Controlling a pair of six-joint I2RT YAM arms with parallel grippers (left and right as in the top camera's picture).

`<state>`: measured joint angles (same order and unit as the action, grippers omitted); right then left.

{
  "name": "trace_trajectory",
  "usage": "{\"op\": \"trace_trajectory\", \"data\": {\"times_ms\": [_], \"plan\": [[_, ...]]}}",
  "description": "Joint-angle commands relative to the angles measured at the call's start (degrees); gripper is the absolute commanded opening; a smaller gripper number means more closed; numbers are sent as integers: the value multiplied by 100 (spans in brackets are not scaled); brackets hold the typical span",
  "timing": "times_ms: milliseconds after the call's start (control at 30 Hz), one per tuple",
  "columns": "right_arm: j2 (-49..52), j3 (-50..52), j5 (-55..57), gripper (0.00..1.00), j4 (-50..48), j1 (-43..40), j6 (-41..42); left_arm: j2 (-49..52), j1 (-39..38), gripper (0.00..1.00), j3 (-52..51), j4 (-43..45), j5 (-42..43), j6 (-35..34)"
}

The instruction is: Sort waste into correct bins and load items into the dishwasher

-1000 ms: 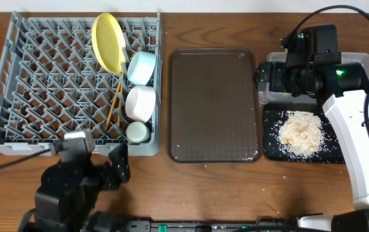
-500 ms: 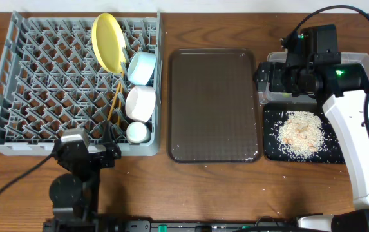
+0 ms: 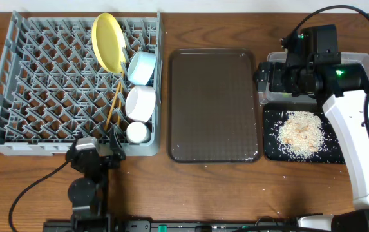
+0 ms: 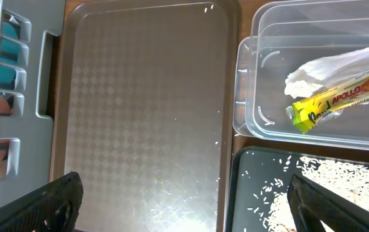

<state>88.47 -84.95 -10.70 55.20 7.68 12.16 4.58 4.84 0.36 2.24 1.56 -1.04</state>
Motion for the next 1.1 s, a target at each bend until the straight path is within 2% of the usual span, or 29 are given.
{"op": "trace_trajectory", "data": {"times_ms": [0, 67, 233, 1067], "plan": [[-35, -11, -24, 99, -9, -13, 22, -111, 31, 88, -15, -278, 35, 146], [-35, -11, -24, 99, -9, -13, 22, -201, 24, 88, -13, -664, 33, 114], [-35, -11, -24, 99, -9, -13, 22, -455, 22, 88, -13, -627, 39, 125], [-35, -11, -26, 99, -9, -13, 22, -321, 24, 88, -13, -623, 39, 125]]}}
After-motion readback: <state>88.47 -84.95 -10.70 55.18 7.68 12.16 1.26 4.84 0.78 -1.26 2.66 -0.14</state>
